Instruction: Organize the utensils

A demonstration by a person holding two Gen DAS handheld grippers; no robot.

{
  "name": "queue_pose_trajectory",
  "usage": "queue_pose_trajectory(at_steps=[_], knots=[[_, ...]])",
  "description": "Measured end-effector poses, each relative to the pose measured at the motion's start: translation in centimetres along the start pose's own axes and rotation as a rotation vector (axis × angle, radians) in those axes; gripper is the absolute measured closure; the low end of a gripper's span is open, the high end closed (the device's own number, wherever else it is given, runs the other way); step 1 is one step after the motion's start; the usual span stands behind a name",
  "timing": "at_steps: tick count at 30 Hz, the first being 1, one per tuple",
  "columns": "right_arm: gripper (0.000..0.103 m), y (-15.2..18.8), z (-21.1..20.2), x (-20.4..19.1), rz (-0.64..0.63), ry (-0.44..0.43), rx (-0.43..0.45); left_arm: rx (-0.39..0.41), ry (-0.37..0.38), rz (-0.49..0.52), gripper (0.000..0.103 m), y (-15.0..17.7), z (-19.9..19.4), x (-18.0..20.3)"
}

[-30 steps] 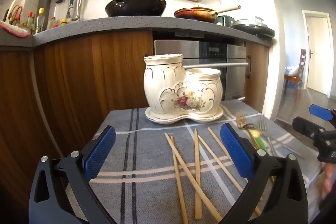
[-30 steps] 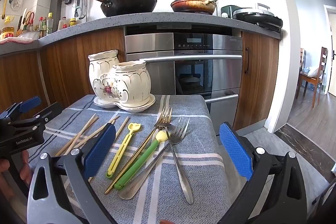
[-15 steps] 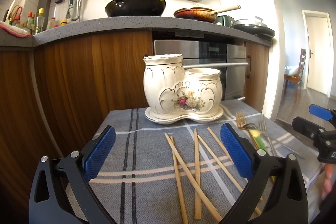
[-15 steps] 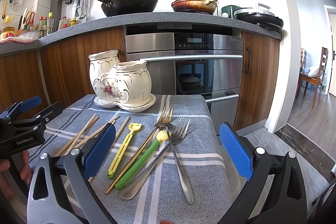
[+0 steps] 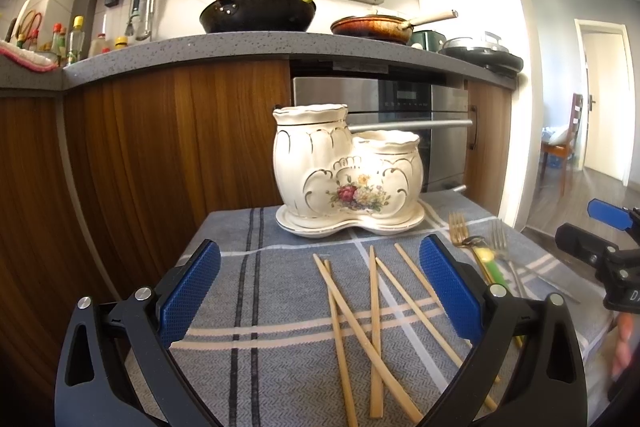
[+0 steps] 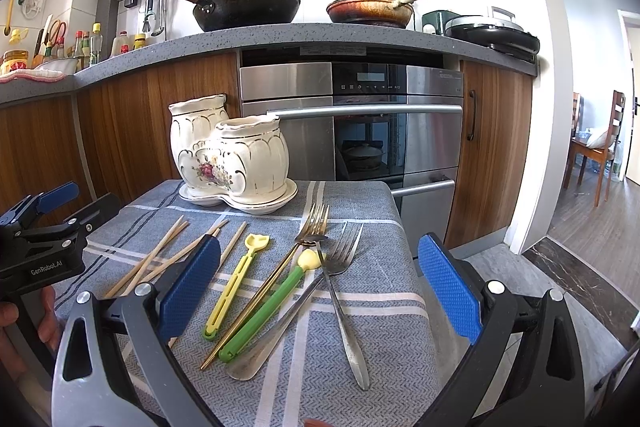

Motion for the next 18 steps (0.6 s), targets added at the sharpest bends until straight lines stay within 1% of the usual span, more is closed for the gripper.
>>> queue_pose_trajectory(at_steps=[18], knots=[[0.005,-0.1,-0.08,0.04,-0.003,0.001,0.001,-0.002,-0.002,0.0,0.004,-0.18,-0.11,-0.09]])
Point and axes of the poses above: each gripper's, at about its wrist camera, not at the fingertips, and z roughly the way its jaws point, x to its right, y to its underside, the point moved 3 cm from there along z, roughly the way its jaws point, and after that the axes turned 12 degrees about x, right-handed, at the moved point
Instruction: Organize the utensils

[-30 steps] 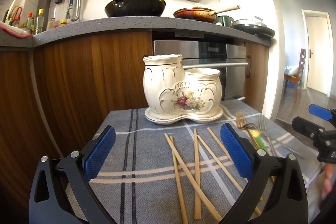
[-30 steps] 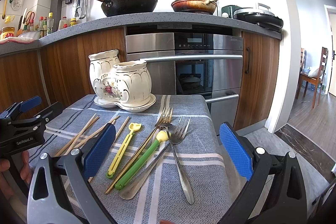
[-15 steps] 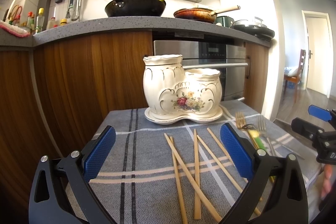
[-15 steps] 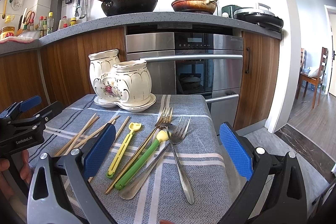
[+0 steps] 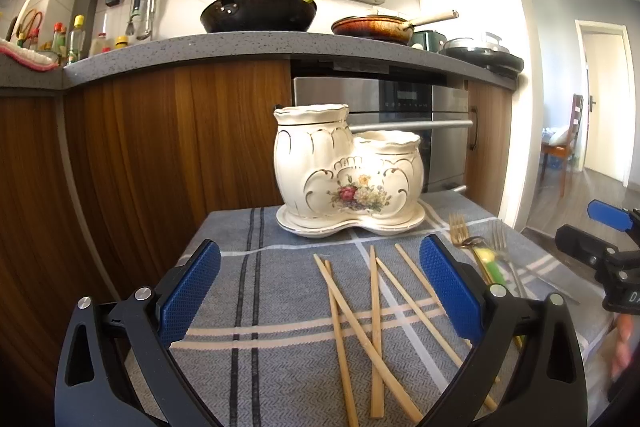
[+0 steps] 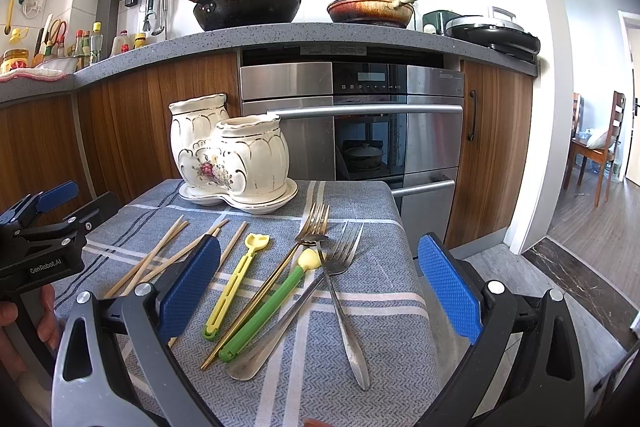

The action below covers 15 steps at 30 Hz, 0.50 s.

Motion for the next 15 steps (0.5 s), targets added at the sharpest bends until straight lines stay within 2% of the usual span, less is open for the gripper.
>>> queue_pose_trajectory(at_steps=[15], knots=[[0.005,0.04,0.13,-0.14,-0.002,-0.005,-0.002,0.001,0.0,-0.003,0.004,0.03,0.04,0.0]])
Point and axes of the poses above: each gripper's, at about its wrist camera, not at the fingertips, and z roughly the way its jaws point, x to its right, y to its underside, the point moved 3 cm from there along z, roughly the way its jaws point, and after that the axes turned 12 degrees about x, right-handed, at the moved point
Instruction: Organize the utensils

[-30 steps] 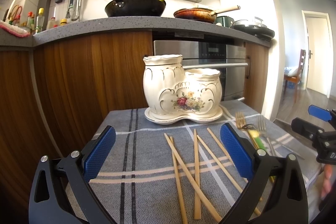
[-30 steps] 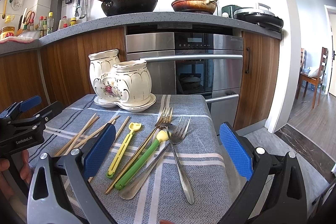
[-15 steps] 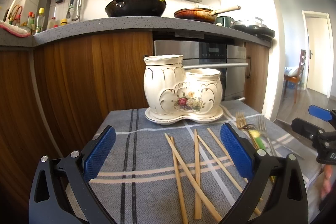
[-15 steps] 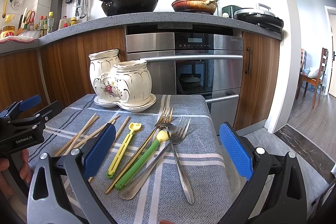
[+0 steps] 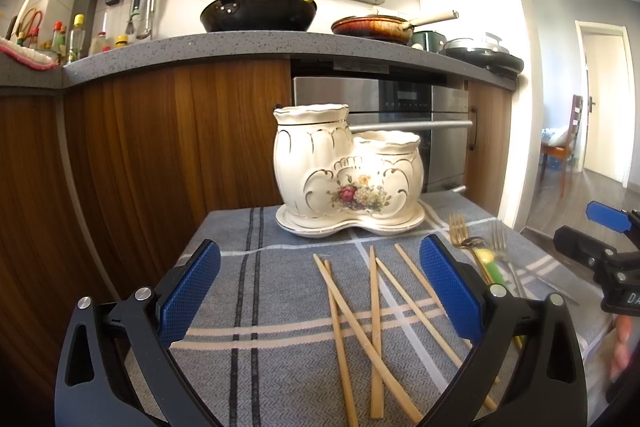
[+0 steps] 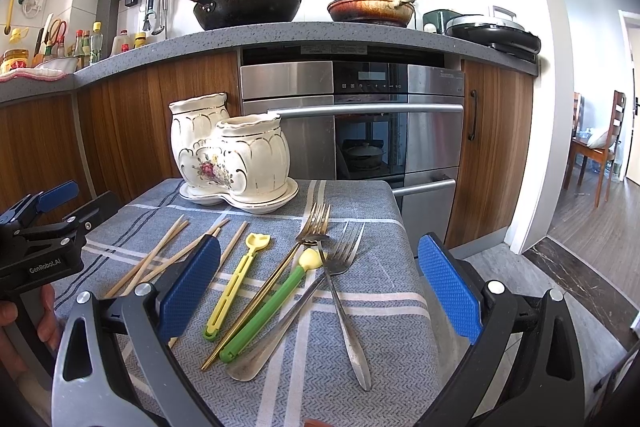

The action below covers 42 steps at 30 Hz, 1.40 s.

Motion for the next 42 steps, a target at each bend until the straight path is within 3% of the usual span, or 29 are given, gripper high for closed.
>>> queue_pose_trajectory(at_steps=[42], knots=[[0.005,-0.9,-0.4,-0.1,-0.019,0.0,0.008,-0.017,-0.03,-0.049,0.004,-0.5,0.4,-1.3]])
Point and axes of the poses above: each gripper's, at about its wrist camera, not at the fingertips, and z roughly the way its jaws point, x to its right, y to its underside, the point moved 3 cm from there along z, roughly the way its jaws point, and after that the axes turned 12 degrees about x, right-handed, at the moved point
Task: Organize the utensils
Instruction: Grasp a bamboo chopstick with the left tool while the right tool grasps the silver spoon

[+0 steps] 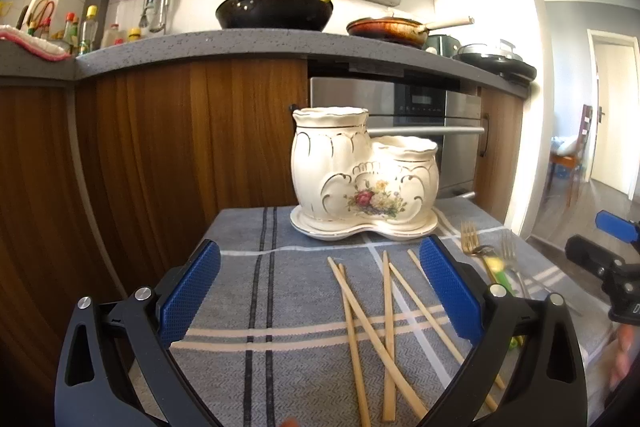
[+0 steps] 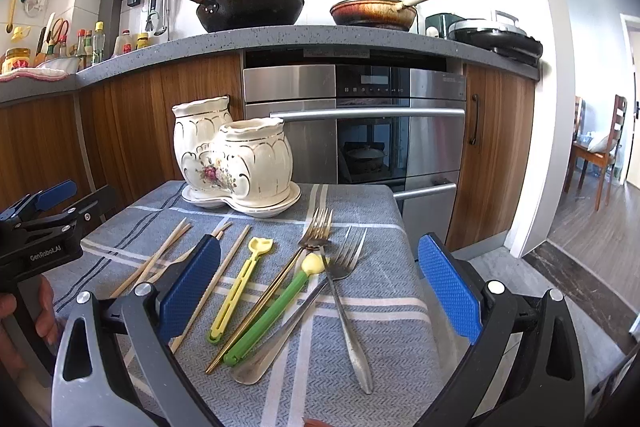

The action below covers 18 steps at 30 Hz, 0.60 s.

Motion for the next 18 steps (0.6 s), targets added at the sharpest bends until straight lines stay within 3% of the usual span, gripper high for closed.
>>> queue_pose_trajectory(at_steps=[5,13,18], knots=[[0.005,-2.8,-0.4,1.1,-0.011,-0.001,0.035,-0.003,0.025,-0.001,0.004,-2.1,0.0,-0.7],[0.005,-7.5,-0.5,2.8,-0.123,0.018,0.061,-0.051,0.089,0.107,0.004,-6.9,1.2,-1.3],[0.005,-7.6,0.7,2.8,-0.134,-0.002,-0.022,-0.153,0.135,0.096,0.004,-6.6,2.6,-2.0]])
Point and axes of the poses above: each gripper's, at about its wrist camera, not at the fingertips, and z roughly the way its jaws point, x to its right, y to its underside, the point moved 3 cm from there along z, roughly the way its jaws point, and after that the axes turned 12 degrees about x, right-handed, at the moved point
